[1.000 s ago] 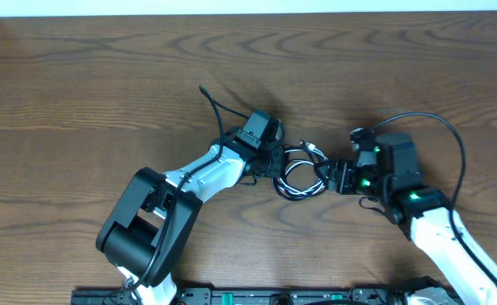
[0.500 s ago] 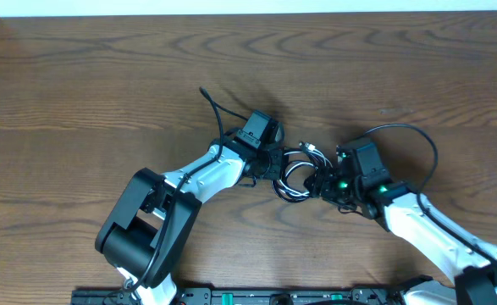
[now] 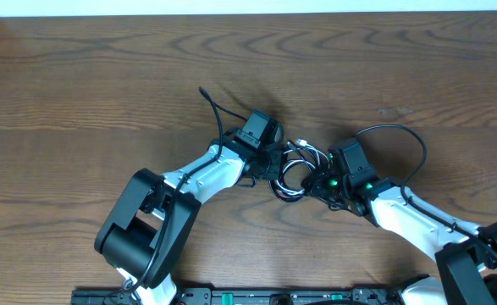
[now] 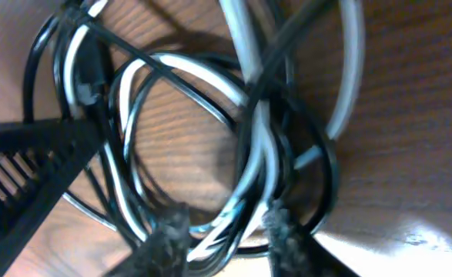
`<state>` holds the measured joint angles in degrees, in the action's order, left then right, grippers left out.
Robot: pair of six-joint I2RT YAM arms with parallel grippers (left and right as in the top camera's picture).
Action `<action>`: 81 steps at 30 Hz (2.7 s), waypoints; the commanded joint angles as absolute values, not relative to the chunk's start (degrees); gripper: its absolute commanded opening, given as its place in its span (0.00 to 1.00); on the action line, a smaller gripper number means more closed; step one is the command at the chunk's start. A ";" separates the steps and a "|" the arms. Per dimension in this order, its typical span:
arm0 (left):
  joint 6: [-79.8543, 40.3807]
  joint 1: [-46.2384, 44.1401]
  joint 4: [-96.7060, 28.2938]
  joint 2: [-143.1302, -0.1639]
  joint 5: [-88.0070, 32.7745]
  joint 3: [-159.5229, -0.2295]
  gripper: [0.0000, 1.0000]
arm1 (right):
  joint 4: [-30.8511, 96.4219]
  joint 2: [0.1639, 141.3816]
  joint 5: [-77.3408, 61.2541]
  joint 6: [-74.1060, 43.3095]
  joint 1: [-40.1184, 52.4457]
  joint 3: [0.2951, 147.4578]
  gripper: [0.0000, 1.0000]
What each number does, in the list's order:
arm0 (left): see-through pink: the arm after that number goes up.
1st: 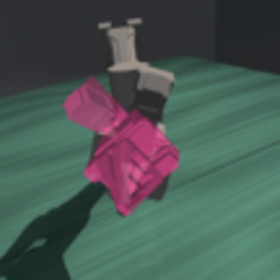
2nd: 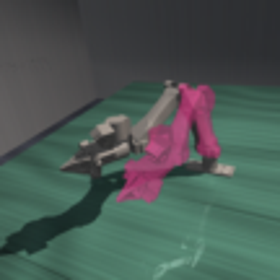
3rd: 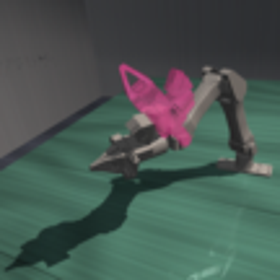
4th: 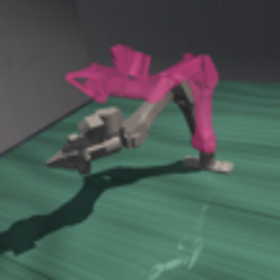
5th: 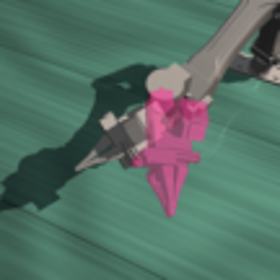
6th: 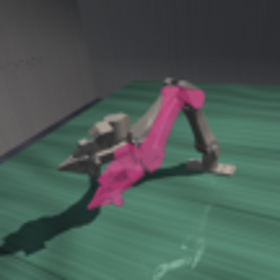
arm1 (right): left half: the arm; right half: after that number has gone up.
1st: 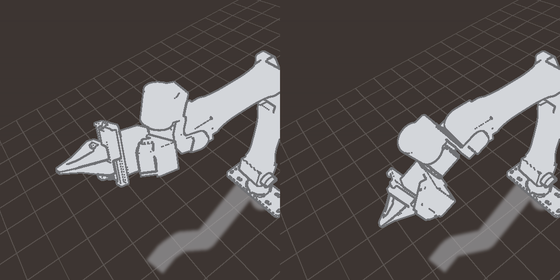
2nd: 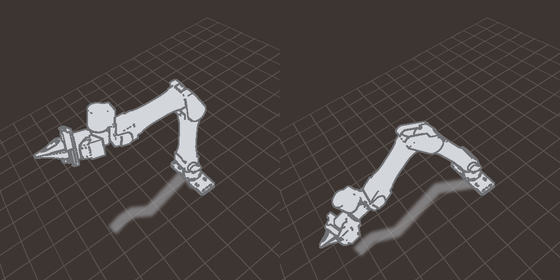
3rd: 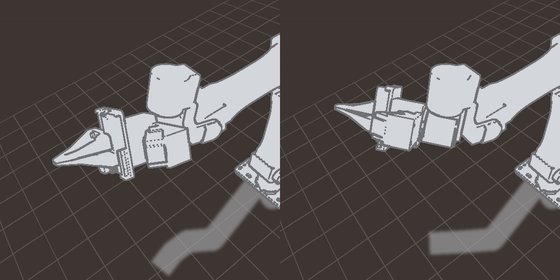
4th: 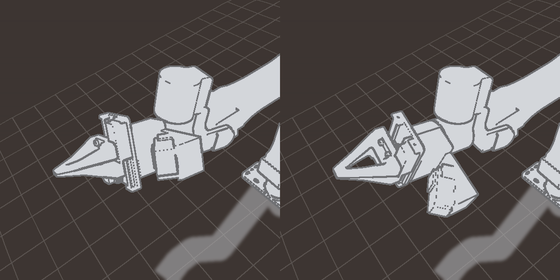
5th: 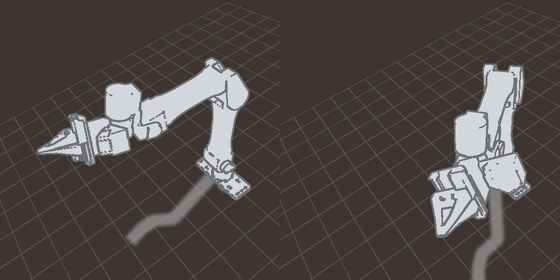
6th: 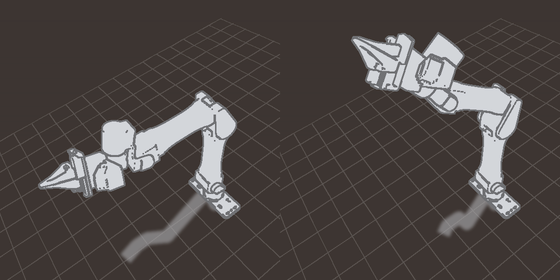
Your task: Untangle cables
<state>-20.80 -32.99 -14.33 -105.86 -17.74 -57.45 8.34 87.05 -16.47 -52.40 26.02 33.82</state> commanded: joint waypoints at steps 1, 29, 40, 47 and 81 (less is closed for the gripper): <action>-20.43 -32.97 -15.14 -105.47 -17.34 -56.49 0.07 | 8.56 88.90 -14.39 -53.32 26.72 34.06 0.23; -19.97 -19.35 -28.32 -92.71 -10.87 -56.49 0.07 | 20.18 87.59 -4.01 -43.18 18.61 34.09 0.01; -17.65 -17.15 -30.39 -82.24 -8.91 -56.49 0.07 | 21.71 73.38 -3.99 -32.93 10.81 34.15 0.01; -17.69 -16.67 -30.85 -74.54 -10.09 -56.49 0.07 | 23.94 61.98 -0.40 -30.15 7.03 34.13 0.01; -15.59 -17.85 -29.32 -83.66 -24.10 -55.94 0.49 | 30.26 59.92 -11.14 -29.50 8.32 34.04 0.01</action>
<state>-17.69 -17.08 -31.03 -81.89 -16.53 -56.69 29.95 59.99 -10.55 -30.30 7.55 34.33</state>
